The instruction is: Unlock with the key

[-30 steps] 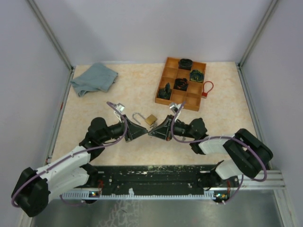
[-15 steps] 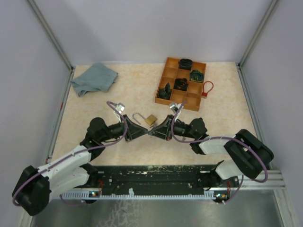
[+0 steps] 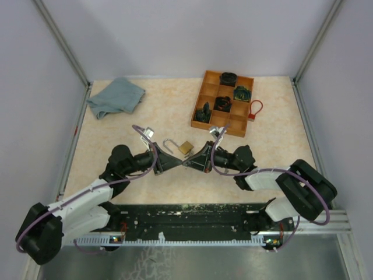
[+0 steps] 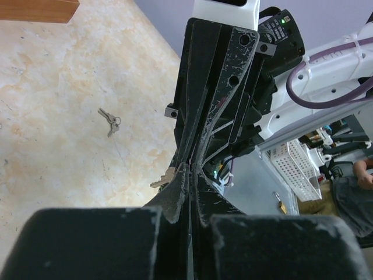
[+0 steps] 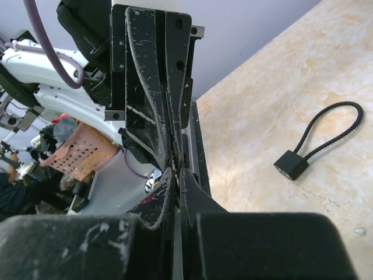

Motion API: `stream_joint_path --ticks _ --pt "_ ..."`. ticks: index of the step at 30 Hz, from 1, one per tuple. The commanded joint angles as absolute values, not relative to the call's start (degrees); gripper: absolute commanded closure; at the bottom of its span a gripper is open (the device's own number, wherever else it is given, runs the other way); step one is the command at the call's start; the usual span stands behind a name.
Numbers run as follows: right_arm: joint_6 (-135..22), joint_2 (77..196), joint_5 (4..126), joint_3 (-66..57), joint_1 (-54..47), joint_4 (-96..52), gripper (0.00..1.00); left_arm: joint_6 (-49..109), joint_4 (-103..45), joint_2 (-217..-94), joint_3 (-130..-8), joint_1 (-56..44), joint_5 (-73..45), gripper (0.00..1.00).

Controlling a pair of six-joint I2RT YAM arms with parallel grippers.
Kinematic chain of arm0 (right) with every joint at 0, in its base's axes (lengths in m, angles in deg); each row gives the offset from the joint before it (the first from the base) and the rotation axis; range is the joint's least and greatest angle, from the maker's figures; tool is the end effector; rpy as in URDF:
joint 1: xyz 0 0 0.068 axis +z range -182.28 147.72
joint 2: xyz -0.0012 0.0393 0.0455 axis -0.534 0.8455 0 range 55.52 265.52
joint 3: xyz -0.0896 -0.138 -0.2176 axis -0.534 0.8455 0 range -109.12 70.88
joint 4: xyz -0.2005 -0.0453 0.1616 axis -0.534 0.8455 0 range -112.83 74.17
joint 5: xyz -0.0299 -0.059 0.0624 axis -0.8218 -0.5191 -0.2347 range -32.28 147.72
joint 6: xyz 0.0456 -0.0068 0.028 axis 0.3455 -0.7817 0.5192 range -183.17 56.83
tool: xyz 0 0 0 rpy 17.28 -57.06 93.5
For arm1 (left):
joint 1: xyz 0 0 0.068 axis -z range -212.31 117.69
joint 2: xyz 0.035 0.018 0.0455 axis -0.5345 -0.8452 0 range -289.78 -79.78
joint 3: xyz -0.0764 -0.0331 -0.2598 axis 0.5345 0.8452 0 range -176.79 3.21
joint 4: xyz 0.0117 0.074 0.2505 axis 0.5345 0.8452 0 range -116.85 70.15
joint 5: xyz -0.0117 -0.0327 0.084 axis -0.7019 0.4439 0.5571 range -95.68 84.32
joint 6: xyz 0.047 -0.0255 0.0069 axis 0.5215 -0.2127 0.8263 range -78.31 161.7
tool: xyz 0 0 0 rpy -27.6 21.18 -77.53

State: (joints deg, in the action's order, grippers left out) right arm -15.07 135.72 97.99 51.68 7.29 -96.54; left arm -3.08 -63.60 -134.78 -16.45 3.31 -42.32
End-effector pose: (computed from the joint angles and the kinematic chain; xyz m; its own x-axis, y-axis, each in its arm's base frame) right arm 0.1743 0.1737 0.2107 -0.6102 0.2325 -0.7574 -0.7755 0.0201 0.6310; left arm 0.1549 -0.1371 0.2396 -0.6564 -0.2249 -0.7201 0.6901 0.2064 -0.6936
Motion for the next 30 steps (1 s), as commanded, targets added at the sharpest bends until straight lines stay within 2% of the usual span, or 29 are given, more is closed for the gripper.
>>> stream_joint_path --ticks 1,2,5,8,12,16,19,22,30 --pt "-16.38 134.03 97.64 50.06 7.07 -98.64 1.0 -3.12 -60.19 -132.32 -18.1 3.36 -39.32 1.0" --pt "-17.16 133.97 97.77 50.1 7.09 -98.6 0.97 -2.75 -57.35 -131.74 -19.04 3.3 -37.77 1.0" --pt "-21.21 132.2 96.61 50.6 7.09 -93.56 0.75 -2.05 -47.66 -130.64 -22.69 3.36 -33.21 1.0" --pt "-27.56 128.38 94.51 50.69 7.1 -87.48 0.64 -2.76 -34.25 -131.39 -28.71 3.45 -26.36 1.0" --pt "-41.78 120.57 86.63 50.23 7.67 -71.28 0.59 -5.04 -19.28 -134.69 -36.56 3.91 -21.05 1.0" --pt "-57.18 115.21 74.4 52.48 11.61 -67.68 0.58 -7.46 -8.44 -138.56 -43.12 5.4 -15.72 1.0" --pt "-68.34 114.15 68.72 55.39 15.78 -72.91 0.57 -9.34 -0.78 -142.22 -49.36 6.78 -12.54 1.0" --pt "-73.48 115.89 68.2 57.36 16.97 -80.88 0.57 -11.25 4.18 -145.3 -53.04 7.86 -11.2 1.0" --pt "-92.13 130.36 58.59 59.4 25.54 -106.6 0.57 -17.79 3.6 -145.0 -52.66 8.8 -10.55 1.0"
